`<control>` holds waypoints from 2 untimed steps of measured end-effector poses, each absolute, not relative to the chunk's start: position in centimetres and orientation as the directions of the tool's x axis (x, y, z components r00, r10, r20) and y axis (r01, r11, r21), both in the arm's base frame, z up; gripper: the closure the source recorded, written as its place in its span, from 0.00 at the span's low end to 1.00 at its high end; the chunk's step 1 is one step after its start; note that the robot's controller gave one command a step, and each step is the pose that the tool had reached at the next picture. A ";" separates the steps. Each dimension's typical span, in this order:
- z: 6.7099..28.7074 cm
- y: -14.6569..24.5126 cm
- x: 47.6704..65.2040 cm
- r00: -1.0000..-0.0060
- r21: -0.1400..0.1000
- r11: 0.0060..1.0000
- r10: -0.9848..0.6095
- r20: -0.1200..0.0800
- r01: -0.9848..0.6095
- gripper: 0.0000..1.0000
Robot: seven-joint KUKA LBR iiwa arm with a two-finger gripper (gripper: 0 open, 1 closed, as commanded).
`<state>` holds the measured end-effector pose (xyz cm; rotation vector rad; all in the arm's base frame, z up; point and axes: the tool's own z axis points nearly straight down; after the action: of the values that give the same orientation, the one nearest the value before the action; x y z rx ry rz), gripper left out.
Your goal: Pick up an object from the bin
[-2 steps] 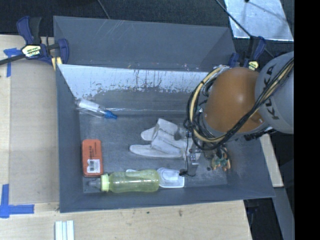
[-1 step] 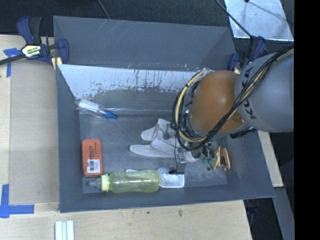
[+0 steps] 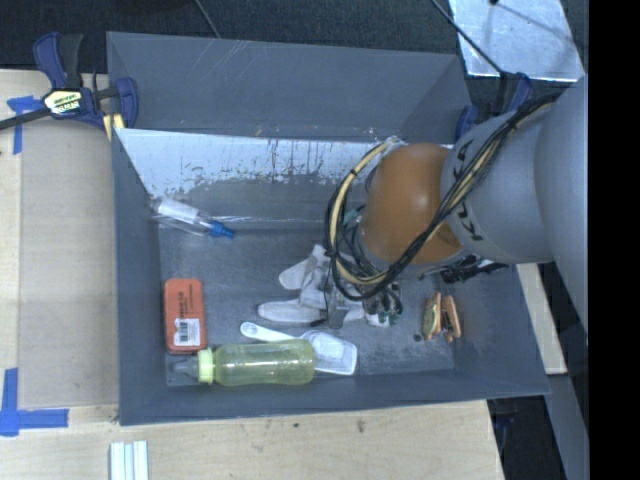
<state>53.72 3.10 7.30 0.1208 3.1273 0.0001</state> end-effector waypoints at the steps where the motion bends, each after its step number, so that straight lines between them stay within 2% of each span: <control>1: 7.3 3.1 53.7 -0.997 0.000 0.997 0.077 -0.012 0.077 1.00; 2: 20.0 0.3 54.2 -0.998 0.000 0.998 0.068 -0.004 0.068 1.00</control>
Offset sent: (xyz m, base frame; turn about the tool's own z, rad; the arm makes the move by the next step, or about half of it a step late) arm 0.0041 -0.0271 0.1270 -0.0097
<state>54.23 0.32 20.04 0.1065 3.1362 -0.0005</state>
